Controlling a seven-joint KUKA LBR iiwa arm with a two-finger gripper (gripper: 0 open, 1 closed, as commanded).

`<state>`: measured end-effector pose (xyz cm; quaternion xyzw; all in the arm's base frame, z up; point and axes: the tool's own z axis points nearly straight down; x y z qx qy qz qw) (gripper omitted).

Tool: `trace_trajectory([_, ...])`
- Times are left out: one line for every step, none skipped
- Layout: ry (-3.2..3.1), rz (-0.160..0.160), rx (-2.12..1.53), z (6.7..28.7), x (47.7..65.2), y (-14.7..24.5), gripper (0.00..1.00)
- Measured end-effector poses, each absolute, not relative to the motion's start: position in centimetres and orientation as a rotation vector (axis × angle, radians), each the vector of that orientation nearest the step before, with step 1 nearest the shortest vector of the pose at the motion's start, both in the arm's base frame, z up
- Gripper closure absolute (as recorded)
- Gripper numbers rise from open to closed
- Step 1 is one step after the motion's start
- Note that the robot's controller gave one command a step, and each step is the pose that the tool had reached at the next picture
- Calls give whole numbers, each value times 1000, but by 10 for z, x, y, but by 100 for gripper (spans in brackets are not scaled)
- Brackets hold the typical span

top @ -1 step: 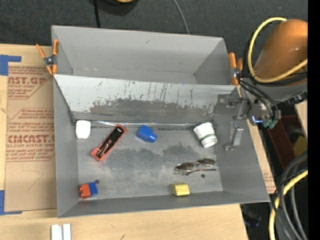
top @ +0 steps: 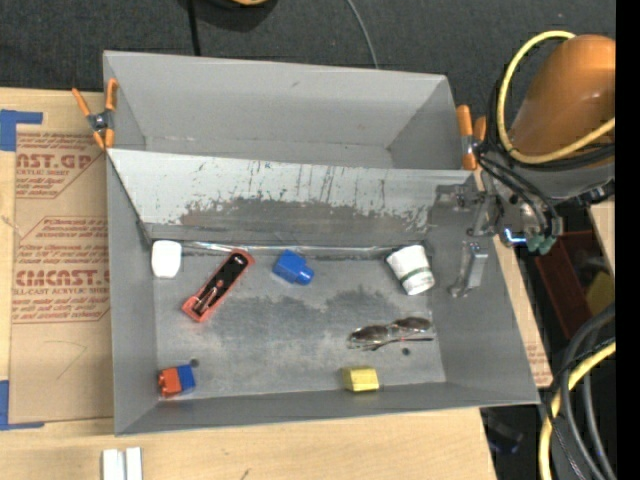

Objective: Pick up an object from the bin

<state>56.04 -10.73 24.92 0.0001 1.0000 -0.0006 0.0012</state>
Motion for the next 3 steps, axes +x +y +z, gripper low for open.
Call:
trace_trajectory([3136, -3, 5, 247, 561, -108, 0])
trace_trajectory([3145, 0, -29, 208, 560, -107, 0])
trace_trajectory([3131, -4, -112, 207, 557, -109, 0])
